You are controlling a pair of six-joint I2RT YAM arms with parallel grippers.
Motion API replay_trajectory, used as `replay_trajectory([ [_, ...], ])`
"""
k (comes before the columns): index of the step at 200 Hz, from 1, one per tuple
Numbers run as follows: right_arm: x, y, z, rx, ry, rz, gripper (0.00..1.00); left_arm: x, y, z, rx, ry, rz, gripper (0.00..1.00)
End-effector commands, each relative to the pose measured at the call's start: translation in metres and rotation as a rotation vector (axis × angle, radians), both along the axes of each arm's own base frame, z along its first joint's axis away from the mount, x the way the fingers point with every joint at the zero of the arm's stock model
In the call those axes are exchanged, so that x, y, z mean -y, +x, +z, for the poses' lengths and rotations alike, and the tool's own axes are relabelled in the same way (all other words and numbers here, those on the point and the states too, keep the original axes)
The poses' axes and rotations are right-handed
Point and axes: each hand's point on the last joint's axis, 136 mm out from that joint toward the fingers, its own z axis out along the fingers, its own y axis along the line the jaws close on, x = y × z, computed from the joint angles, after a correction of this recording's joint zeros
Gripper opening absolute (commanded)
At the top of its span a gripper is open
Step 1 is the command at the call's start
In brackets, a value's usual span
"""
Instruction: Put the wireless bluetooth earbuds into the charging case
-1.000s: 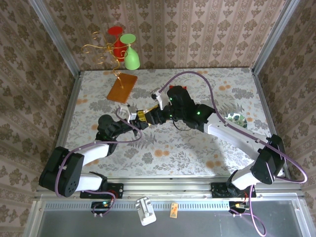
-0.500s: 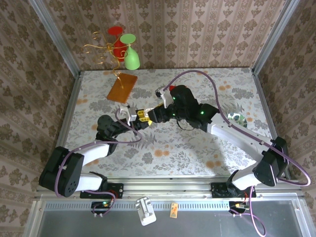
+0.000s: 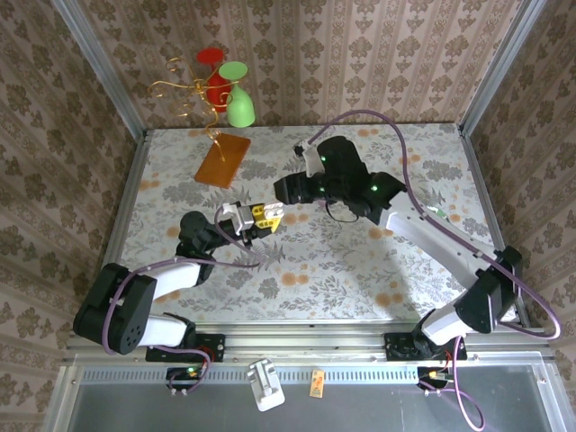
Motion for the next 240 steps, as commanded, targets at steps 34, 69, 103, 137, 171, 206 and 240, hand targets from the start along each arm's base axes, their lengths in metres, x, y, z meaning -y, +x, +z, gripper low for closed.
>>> replay_trajectory([
  [34, 0.001, -0.005, -0.042, -0.195, -0.153, 0.008, 0.64, 0.001, 0.002, -0.001, 0.058, 0.009, 0.007, 0.05],
  [69, 0.007, -0.019, -0.051, -0.210, -0.193, 0.059, 0.65, -0.004, 0.013, 0.001, 0.012, -0.011, 0.071, 0.05],
  [103, 0.010, -0.028, -0.046, -0.172, -0.184, 0.104, 0.65, -0.007, 0.023, 0.004, -0.086, -0.033, 0.110, 0.06],
  [137, 0.012, -0.025, -0.021, -0.047, -0.101, 0.101, 0.65, -0.008, 0.020, 0.008, -0.155, -0.045, 0.101, 0.07],
  [171, 0.001, -0.043, -0.001, 0.140, 0.036, 0.264, 0.62, -0.007, 0.013, 0.012, -0.304, -0.047, 0.052, 0.08],
  [206, 0.002, -0.065, 0.005, 0.290, 0.052, 0.440, 0.54, 0.000, -0.017, 0.019, -0.336, -0.033, -0.102, 0.08],
  [240, -0.002, -0.073, 0.001, 0.311, 0.060, 0.571, 0.46, 0.006, -0.028, 0.028, -0.376, -0.048, -0.176, 0.08],
])
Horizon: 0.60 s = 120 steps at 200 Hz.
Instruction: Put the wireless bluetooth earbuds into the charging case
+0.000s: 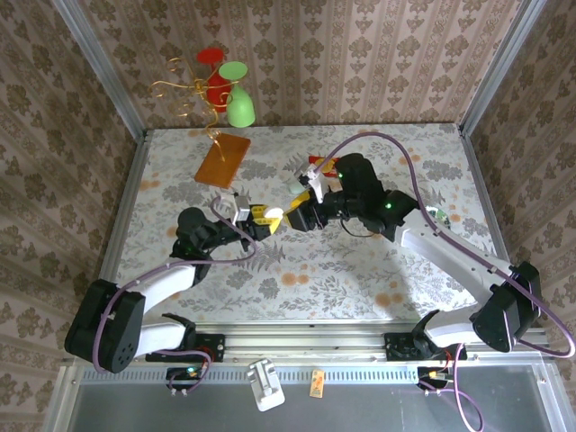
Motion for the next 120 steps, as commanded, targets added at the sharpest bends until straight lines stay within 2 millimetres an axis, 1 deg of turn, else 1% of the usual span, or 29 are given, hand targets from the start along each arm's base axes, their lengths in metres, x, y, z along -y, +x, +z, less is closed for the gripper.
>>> replay_trajectory([
  [1, -0.009, -0.012, 0.012, 0.100, 0.037, 0.168, 0.45, 0.005, -0.015, 0.019, -0.038, -0.034, -0.100, 0.08],
  [12, -0.010, -0.016, 0.015, 0.109, 0.038, 0.196, 0.43, 0.005, -0.017, 0.023, -0.038, -0.045, -0.111, 0.08],
  [14, -0.012, -0.014, 0.008, 0.092, 0.028, 0.200, 0.43, 0.005, -0.017, 0.023, -0.041, -0.046, -0.113, 0.08],
  [17, -0.013, -0.014, 0.005, 0.086, 0.026, 0.207, 0.43, 0.005, -0.018, 0.024, -0.040, -0.049, -0.115, 0.08],
  [43, -0.018, -0.014, 0.000, 0.059, 0.029, 0.239, 0.42, 0.006, -0.019, 0.028, -0.064, -0.053, -0.139, 0.08],
  [73, -0.024, -0.015, -0.005, 0.025, 0.042, 0.273, 0.39, 0.007, -0.018, 0.031, -0.069, -0.063, -0.147, 0.08],
  [104, -0.029, -0.018, -0.011, -0.014, 0.051, 0.313, 0.31, 0.009, -0.017, 0.034, -0.074, -0.073, -0.158, 0.08],
  [120, -0.029, -0.020, -0.012, -0.021, 0.051, 0.328, 0.23, 0.009, -0.018, 0.034, -0.073, -0.073, -0.165, 0.09],
])
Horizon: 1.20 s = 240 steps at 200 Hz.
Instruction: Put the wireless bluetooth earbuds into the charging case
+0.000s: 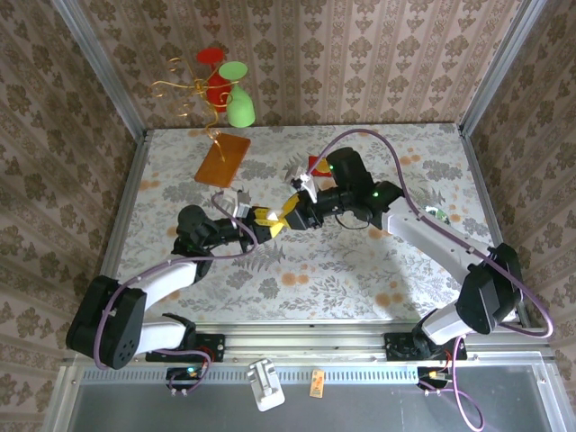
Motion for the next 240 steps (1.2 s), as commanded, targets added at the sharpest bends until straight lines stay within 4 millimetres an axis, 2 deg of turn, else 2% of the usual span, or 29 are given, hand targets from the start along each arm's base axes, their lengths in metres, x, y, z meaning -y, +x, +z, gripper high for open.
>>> replay_trajectory([
  [1, -0.010, -0.017, 0.006, -0.023, 0.031, 0.103, 0.23, 0.003, -0.003, 0.026, 0.067, -0.047, -0.034, 0.09],
  [14, -0.010, -0.017, 0.005, -0.022, 0.029, 0.105, 0.18, 0.003, -0.003, 0.025, 0.071, -0.047, -0.033, 0.10],
  [39, -0.007, -0.014, 0.005, -0.011, 0.020, 0.081, 0.17, 0.003, -0.001, 0.022, 0.082, -0.045, -0.016, 0.20],
  [54, -0.004, -0.007, 0.004, -0.004, 0.018, 0.044, 0.17, 0.002, 0.001, 0.020, 0.097, -0.043, 0.009, 0.39],
  [75, 0.003, 0.007, 0.001, -0.019, 0.022, -0.026, 0.16, -0.004, 0.013, 0.014, 0.141, -0.039, 0.109, 0.72],
  [93, 0.012, 0.024, -0.007, -0.034, 0.017, -0.116, 0.16, -0.010, 0.019, 0.009, 0.211, -0.017, 0.184, 0.87],
  [110, 0.023, 0.045, -0.021, -0.069, 0.007, -0.231, 0.16, -0.014, 0.023, -0.002, 0.267, 0.038, 0.243, 0.97],
  [134, 0.049, 0.079, -0.055, -0.179, -0.041, -0.448, 0.15, -0.022, 0.032, -0.030, 0.345, 0.190, 0.333, 1.00],
  [139, 0.055, 0.084, -0.063, -0.207, -0.048, -0.488, 0.15, -0.015, 0.026, -0.037, 0.369, 0.228, 0.316, 1.00],
  [164, 0.079, 0.101, -0.107, -0.351, -0.101, -0.672, 0.14, -0.019, 0.027, -0.074, 0.427, 0.439, 0.343, 1.00],
  [186, 0.097, 0.103, -0.151, -0.485, -0.184, -0.802, 0.10, -0.022, 0.028, -0.087, 0.439, 0.511, 0.354, 1.00],
  [199, 0.099, 0.102, -0.171, -0.555, -0.193, -0.831, 0.11, -0.022, 0.029, -0.095, 0.431, 0.551, 0.350, 1.00],
  [217, 0.097, 0.101, -0.190, -0.616, -0.185, -0.848, 0.11, -0.022, 0.030, -0.102, 0.416, 0.584, 0.345, 1.00],
  [240, 0.100, 0.103, -0.212, -0.661, -0.217, -0.887, 0.13, -0.018, 0.031, -0.102, 0.403, 0.576, 0.339, 1.00],
])
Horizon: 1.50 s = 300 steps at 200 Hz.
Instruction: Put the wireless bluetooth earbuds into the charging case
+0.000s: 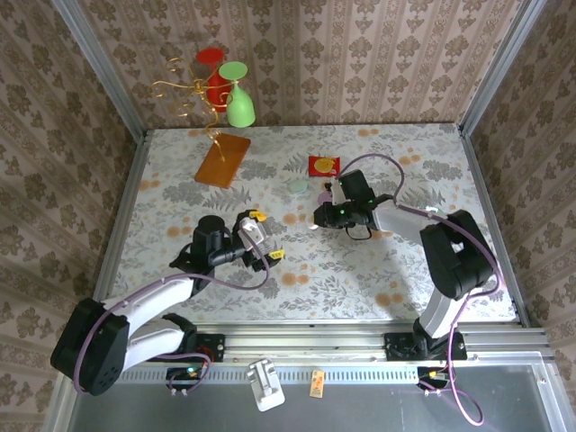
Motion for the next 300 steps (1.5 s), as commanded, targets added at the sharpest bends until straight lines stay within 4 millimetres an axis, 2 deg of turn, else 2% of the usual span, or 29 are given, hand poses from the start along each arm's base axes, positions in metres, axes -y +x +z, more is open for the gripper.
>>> replay_trajectory([
  [1, 0.004, 0.010, -0.015, -0.038, 0.002, -0.096, 0.13, 0.001, 0.007, 0.001, 0.027, 0.044, 0.007, 1.00],
  [30, 0.014, 0.015, -0.025, -0.061, -0.014, -0.134, 0.22, 0.001, 0.008, 0.002, 0.005, 0.029, 0.022, 1.00],
  [44, 0.021, 0.017, -0.023, -0.054, -0.025, -0.152, 0.33, -0.002, 0.014, 0.005, -0.005, 0.007, 0.066, 1.00],
  [56, 0.030, 0.020, -0.015, -0.022, -0.039, -0.178, 0.46, -0.012, 0.028, 0.011, -0.008, -0.028, 0.176, 1.00],
  [76, 0.045, 0.026, 0.008, 0.063, -0.065, -0.203, 0.64, -0.040, 0.053, 0.022, -0.017, -0.076, 0.371, 1.00],
  [99, 0.068, 0.031, 0.045, 0.216, -0.153, -0.222, 0.85, -0.083, 0.076, 0.030, 0.002, -0.104, 0.607, 1.00],
  [102, 0.072, 0.031, 0.050, 0.238, -0.167, -0.227, 0.89, -0.097, 0.082, 0.031, 0.009, -0.105, 0.665, 1.00],
  [121, 0.100, 0.035, 0.084, 0.406, -0.284, -0.267, 0.98, -0.141, 0.093, 0.029, 0.037, -0.077, 0.873, 1.00],
  [127, 0.111, 0.036, 0.095, 0.460, -0.328, -0.289, 0.99, -0.149, 0.093, 0.026, 0.038, -0.067, 0.904, 1.00],
  [132, 0.120, 0.037, 0.096, 0.484, -0.371, -0.304, 1.00, -0.155, 0.094, 0.023, 0.043, -0.057, 0.922, 1.00],
  [136, 0.128, 0.036, 0.110, 0.530, -0.387, -0.325, 1.00, -0.160, 0.095, 0.023, 0.055, -0.054, 0.939, 1.00],
  [154, 0.162, 0.035, 0.125, 0.635, -0.479, -0.418, 1.00, -0.176, 0.096, 0.018, 0.078, -0.049, 0.982, 1.00],
  [177, 0.196, 0.034, 0.120, 0.741, -0.529, -0.484, 1.00, -0.200, 0.101, -0.004, 0.070, -0.035, 1.057, 1.00],
  [195, 0.215, 0.033, 0.107, 0.778, -0.551, -0.510, 1.00, -0.208, 0.106, -0.018, 0.066, -0.063, 1.057, 1.00],
  [215, 0.232, 0.035, 0.093, 0.767, -0.553, -0.548, 1.00, -0.212, 0.118, -0.017, 0.079, -0.094, 1.061, 1.00],
  [251, 0.241, 0.040, 0.091, 0.769, -0.551, -0.518, 1.00, -0.223, 0.142, -0.023, 0.059, -0.091, 1.084, 1.00],
  [276, 0.246, 0.030, 0.072, 0.748, -0.557, -0.522, 1.00, -0.234, 0.153, -0.039, 0.013, -0.117, 1.105, 1.00],
  [300, 0.253, 0.026, 0.060, 0.797, -0.522, -0.554, 1.00, -0.241, 0.156, -0.050, -0.039, -0.145, 1.114, 1.00],
])
